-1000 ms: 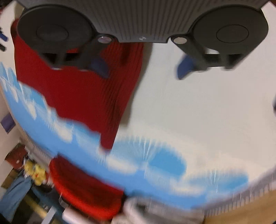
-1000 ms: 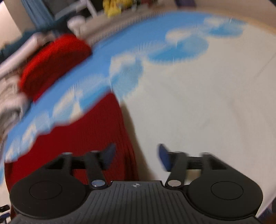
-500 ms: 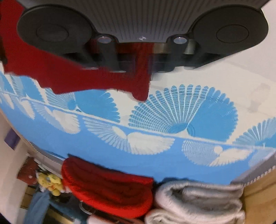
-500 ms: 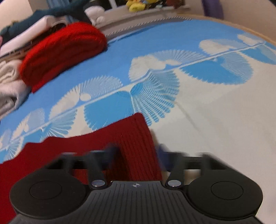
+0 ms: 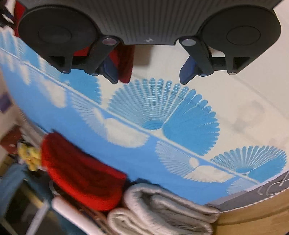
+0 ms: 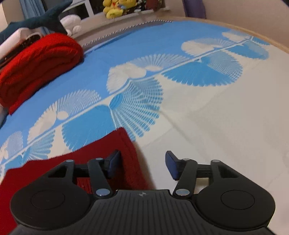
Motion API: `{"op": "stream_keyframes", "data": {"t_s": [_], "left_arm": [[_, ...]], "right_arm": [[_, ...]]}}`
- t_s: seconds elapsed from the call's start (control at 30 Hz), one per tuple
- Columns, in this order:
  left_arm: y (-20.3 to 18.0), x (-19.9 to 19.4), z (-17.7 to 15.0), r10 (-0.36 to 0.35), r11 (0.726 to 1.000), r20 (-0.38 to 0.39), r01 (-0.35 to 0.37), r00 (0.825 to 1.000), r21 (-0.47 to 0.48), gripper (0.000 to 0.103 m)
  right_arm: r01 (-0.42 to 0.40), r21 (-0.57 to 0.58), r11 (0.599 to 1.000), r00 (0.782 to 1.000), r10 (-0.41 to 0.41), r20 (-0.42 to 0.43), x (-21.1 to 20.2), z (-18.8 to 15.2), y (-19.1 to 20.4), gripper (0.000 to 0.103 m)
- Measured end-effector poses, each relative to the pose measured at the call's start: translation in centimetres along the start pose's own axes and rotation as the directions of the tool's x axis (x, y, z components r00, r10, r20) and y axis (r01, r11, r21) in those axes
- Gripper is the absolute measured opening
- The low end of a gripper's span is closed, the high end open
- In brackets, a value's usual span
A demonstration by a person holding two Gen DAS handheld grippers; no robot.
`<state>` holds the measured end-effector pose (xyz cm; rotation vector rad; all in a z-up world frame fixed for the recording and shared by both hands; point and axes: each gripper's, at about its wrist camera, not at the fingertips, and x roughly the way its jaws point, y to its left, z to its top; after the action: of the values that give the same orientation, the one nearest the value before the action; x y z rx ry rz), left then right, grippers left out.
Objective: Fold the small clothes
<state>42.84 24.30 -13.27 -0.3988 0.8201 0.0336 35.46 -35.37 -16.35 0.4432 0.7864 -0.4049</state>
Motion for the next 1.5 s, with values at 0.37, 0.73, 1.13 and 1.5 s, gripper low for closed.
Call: {"op": "stream_keyframes", "data": {"t_s": [0.37, 0.73, 1.13, 1.5], "left_arm": [[-3.3, 1.3, -6.1, 0.081, 0.881, -0.174, 0.011, 0.982, 0.473, 0.098], [-1.7, 1.7, -3.8, 0.241, 0.931, -0.094, -0.203, 0.966, 0.302, 0.103], [-2.9, -1.1, -3.6, 0.272, 0.947, -0.072, -0.254, 0.96, 0.197, 0.103], [-6.6, -16.1, -14.3, 0.149, 0.97, 0.016, -0.149, 0.989, 0.193, 0.103]], "right_arm": [[-0.064, -0.031, 0.997, 0.997, 0.065, 0.038, -2.8, 0.4, 0.0, 0.058], [-0.106, -0.12, 0.987, 0.991, 0.114, 0.063, -4.1, 0.0, 1.2, 0.058], [-0.15, -0.15, 0.977, 0.988, 0.153, 0.007, -3.6, -0.7, 1.8, 0.069], [-0.421, -0.061, 0.905, 0.904, 0.425, 0.053, -17.2, -6.3, -1.5, 0.084]]}}
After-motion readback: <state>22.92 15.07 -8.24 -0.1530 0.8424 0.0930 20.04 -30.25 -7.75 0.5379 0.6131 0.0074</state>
